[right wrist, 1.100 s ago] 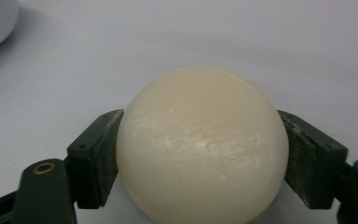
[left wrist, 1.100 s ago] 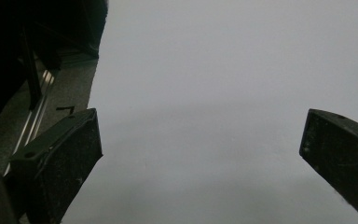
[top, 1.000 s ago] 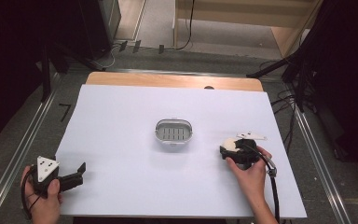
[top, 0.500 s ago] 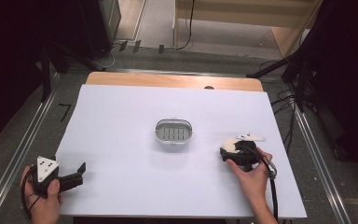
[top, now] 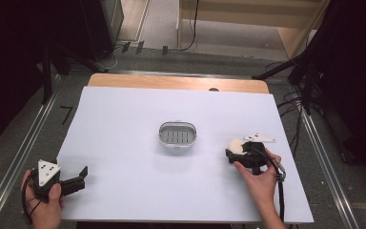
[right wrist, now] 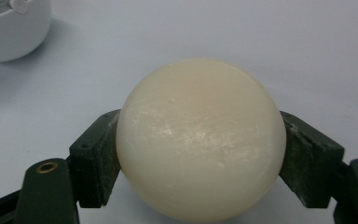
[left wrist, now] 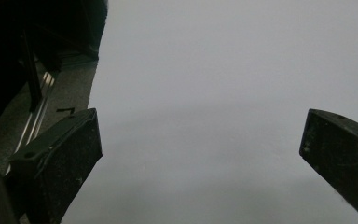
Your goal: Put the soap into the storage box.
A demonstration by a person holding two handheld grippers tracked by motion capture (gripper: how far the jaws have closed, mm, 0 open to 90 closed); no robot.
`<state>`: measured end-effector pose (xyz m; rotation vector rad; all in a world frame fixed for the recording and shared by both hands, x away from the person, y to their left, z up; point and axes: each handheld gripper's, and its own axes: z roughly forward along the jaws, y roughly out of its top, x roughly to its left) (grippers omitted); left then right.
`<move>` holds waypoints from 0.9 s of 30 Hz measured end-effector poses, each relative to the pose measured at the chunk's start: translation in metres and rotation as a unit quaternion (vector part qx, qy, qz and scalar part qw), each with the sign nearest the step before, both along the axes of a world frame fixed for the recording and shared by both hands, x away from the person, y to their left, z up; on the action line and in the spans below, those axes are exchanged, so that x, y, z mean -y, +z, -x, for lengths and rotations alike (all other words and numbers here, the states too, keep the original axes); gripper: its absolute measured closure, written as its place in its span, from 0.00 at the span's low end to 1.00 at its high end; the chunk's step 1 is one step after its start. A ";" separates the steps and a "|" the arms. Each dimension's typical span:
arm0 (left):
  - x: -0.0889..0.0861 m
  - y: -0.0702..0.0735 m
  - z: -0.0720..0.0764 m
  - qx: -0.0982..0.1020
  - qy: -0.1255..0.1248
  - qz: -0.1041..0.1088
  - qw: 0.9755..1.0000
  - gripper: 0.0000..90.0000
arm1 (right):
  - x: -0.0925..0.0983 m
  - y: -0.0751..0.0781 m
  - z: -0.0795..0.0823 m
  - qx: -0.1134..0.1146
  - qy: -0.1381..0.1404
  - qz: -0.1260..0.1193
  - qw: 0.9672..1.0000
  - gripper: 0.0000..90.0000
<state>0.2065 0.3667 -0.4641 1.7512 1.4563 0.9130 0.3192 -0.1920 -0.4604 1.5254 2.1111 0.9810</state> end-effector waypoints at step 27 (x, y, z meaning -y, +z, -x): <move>-0.001 0.000 0.000 0.001 0.001 0.002 1.000 0.00 | -0.031 0.017 -0.006 0.009 0.038 -0.004 0.999 0.27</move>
